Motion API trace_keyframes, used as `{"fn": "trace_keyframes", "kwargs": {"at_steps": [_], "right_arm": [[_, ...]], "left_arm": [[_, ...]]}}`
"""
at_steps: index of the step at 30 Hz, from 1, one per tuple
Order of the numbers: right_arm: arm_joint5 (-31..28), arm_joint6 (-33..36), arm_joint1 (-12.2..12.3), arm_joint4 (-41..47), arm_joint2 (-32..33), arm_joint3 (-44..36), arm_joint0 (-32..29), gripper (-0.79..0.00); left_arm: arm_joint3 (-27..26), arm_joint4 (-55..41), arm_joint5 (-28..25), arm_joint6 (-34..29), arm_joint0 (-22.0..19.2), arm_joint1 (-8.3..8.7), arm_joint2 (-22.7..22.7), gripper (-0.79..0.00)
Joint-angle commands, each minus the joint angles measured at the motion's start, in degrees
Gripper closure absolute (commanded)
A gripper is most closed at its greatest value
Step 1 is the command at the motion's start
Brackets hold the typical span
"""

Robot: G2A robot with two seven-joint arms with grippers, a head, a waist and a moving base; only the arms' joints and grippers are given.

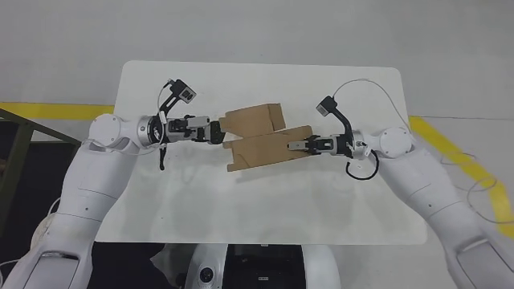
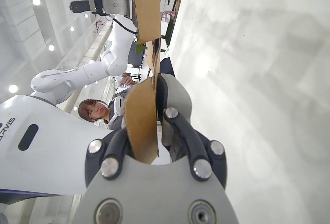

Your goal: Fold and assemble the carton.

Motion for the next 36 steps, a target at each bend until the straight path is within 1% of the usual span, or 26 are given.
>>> {"fn": "trace_keyframes", "kwargs": {"at_steps": [1, 4, 12, 23, 24, 26, 28, 29, 33, 36], "right_arm": [[0.33, -0.24, -0.15, -0.58, 0.0, -0.24, -0.03, 0.0], [0.62, -0.5, -0.37, -1.23, 0.15, -0.53, -0.1, 0.0], [0.85, -0.3, -0.75, -1.4, 1.01, -1.18, -0.62, 0.0], [1.24, 0.27, -1.34, -2.14, 1.75, -1.85, -1.06, 0.0], [1.3, 0.3, -1.4, -2.2, 1.81, -1.87, -1.07, 0.0], [1.47, 0.4, -1.53, -2.41, 1.87, -1.89, -1.1, 0.0], [1.56, 0.49, -1.64, -2.51, 1.99, -1.84, -1.11, 0.0], [1.58, 0.53, -1.69, -2.55, 2.06, -1.81, -1.12, 0.0], [1.57, 0.68, -1.88, -2.67, 2.4, -1.81, -1.21, 0.0], [1.83, 0.81, -1.97, -3.11, 2.65, -1.81, -1.21, 0.0]], "left_arm": [[-0.33, 0.19, 0.21, 0.43, -0.1, -0.01, -0.01, -0.785], [-0.18, 1.14, 0.18, 1.39, -0.6, -0.14, 0.56, -0.785], [2.71, 2.69, -0.13, 3.47, -2.53, -0.82, 3.11, -0.785], [4.91, 3.2, 0.0, 4.96, -3.61, -1.13, 3.7, -0.785], [4.93, 3.22, 0.03, 5.2, -3.62, -1.16, 3.74, -0.72], [4.9, 3.19, -0.05, 5.47, -3.61, -1.2, 3.77, -0.542], [4.93, 3.32, -0.08, 5.75, -3.58, -1.23, 3.78, -0.422], [4.9, 3.47, -0.04, 5.85, -3.6, -1.23, 3.78, -0.388], [5.11, 3.87, 0.2, 6.08, -3.53, -1.25, 3.84, -0.354], [5.4, 4.38, 0.26, 5.9, -3.58, -1.27, 3.98, -0.348]]}}
